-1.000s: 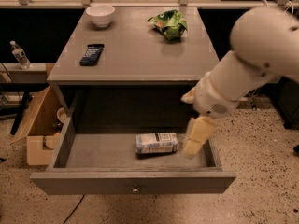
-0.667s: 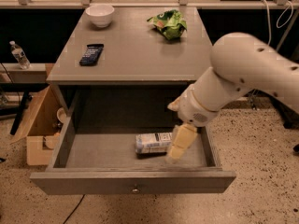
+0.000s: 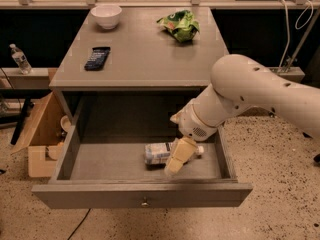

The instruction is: Pick blue plastic bottle from top drawer and place on counter

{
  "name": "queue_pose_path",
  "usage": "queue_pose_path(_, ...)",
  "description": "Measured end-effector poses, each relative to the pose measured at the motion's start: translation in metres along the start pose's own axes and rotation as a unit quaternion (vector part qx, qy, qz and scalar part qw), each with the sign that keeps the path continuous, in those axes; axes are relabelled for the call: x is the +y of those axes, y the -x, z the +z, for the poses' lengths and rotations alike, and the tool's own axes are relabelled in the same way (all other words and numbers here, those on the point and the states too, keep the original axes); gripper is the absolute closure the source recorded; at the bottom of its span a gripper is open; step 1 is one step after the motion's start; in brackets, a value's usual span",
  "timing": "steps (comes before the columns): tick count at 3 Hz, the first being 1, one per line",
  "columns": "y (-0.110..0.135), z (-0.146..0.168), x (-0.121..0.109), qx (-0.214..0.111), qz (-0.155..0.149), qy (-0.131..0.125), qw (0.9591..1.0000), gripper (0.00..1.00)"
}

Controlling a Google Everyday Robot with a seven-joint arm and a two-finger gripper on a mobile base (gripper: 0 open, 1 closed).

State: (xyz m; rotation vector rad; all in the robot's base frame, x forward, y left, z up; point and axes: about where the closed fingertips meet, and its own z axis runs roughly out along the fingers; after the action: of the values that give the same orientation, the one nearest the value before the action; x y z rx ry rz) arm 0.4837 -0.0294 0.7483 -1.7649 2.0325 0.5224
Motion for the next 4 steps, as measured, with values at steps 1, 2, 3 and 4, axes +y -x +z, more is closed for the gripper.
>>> queue_pose_path(1,-0.006,0.018,-0.016,0.009,-0.013,-0.007,0.9998,0.00)
queue_pose_path(2,-0.016,0.043,-0.044,0.023,-0.024,-0.021,0.9992,0.00)
queue_pose_path(3,-0.027,0.066,-0.064,0.035,-0.027,-0.025,0.9987,0.00)
queue_pose_path(4,-0.041,0.091,-0.076,0.056,-0.033,-0.024,0.9976,0.00)
